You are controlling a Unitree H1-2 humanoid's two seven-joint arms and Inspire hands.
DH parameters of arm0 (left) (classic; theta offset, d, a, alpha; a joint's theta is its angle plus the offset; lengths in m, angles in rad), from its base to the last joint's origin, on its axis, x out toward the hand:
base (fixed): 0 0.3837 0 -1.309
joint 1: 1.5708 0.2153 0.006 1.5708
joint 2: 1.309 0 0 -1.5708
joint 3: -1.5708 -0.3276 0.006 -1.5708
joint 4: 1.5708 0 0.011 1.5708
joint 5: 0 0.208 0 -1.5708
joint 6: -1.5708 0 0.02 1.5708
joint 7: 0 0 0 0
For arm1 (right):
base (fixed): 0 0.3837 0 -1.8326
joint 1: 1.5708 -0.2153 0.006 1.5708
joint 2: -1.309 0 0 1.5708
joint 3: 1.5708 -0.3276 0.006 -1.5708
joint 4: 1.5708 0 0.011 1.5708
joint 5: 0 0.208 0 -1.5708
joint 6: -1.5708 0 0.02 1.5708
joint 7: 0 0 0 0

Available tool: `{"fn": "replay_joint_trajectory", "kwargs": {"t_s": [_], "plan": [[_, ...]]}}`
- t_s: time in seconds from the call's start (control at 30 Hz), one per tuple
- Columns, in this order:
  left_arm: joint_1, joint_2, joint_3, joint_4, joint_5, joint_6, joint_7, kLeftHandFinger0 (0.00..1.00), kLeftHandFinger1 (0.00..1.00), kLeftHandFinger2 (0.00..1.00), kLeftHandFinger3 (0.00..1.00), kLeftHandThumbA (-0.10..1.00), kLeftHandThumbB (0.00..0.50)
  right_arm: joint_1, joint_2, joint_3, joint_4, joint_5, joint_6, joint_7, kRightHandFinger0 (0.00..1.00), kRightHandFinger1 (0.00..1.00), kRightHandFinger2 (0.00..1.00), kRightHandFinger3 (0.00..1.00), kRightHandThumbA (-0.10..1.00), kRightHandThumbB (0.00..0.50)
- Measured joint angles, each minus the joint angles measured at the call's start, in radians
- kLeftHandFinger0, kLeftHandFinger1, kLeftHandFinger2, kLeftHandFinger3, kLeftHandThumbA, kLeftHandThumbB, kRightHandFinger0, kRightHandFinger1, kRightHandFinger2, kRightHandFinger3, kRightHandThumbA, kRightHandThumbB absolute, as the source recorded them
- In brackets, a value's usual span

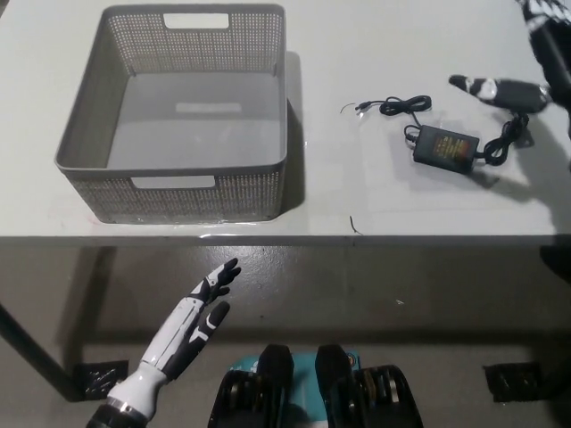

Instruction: Use the right hand to pick up a black power cord and place it into a container on the left hand side

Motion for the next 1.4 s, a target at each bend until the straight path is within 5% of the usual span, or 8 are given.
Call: {"fn": "replay_joint_trajectory", "kwargs": {"t_s": [0.67, 1.4], "plan": [[0.050, -0.003, 0.002, -0.005, -0.005, -0.011, 0.000, 1.00, 1.00, 1.00, 1.00, 1.00, 0.351, -0.188, 0.032, 0.292, 0.338, -0.066, 0.110, 0.315, 1.00, 1.00, 1.00, 1.00, 0.99, 0.500], [0.034, -0.003, 0.003, -0.009, 0.001, -0.017, 0.000, 1.00, 1.00, 1.00, 1.00, 1.00, 0.370, -0.194, 0.039, 0.338, 0.423, -0.080, 0.130, 0.402, 1.00, 1.00, 1.00, 1.00, 0.89, 0.500]]}}
